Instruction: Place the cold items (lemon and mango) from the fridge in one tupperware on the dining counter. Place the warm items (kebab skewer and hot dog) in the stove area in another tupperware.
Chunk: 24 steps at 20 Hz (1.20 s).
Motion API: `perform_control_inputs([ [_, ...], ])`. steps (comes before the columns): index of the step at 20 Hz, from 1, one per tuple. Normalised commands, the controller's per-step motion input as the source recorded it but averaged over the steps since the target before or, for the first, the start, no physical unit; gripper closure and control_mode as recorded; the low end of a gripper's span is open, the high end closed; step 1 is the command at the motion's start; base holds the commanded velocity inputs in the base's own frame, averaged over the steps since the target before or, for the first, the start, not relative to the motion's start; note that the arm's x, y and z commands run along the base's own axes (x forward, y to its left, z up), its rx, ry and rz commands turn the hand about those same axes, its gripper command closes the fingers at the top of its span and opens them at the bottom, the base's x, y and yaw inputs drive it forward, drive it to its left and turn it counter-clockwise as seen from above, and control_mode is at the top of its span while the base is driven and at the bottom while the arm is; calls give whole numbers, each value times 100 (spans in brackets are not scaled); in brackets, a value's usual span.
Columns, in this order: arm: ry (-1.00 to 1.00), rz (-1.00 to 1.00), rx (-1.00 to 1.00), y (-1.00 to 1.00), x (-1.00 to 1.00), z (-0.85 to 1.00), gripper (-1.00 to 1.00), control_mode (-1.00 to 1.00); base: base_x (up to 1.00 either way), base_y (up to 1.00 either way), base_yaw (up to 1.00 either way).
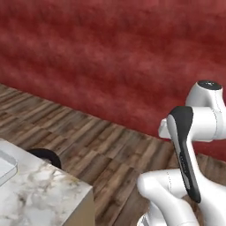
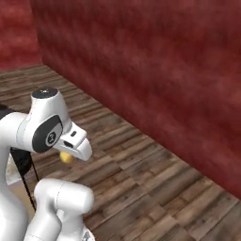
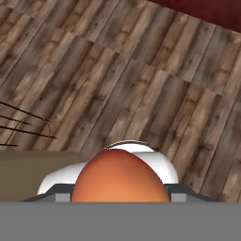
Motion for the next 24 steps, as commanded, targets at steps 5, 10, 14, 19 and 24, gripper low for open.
perform_control_inputs([
  [5, 0, 0, 0, 0, 0, 0, 100, 100, 91, -57, 64],
  [10, 0, 0, 0, 0, 0, 0, 100, 100, 70, -49, 75],
  [14, 0, 0, 0, 0, 0, 0, 100, 100, 63, -31, 87],
  [19, 0, 0, 0, 0, 0, 0, 100, 100, 62, -30, 87],
  [24, 0, 0, 0, 0, 0, 0, 100, 100, 49, -37, 86],
])
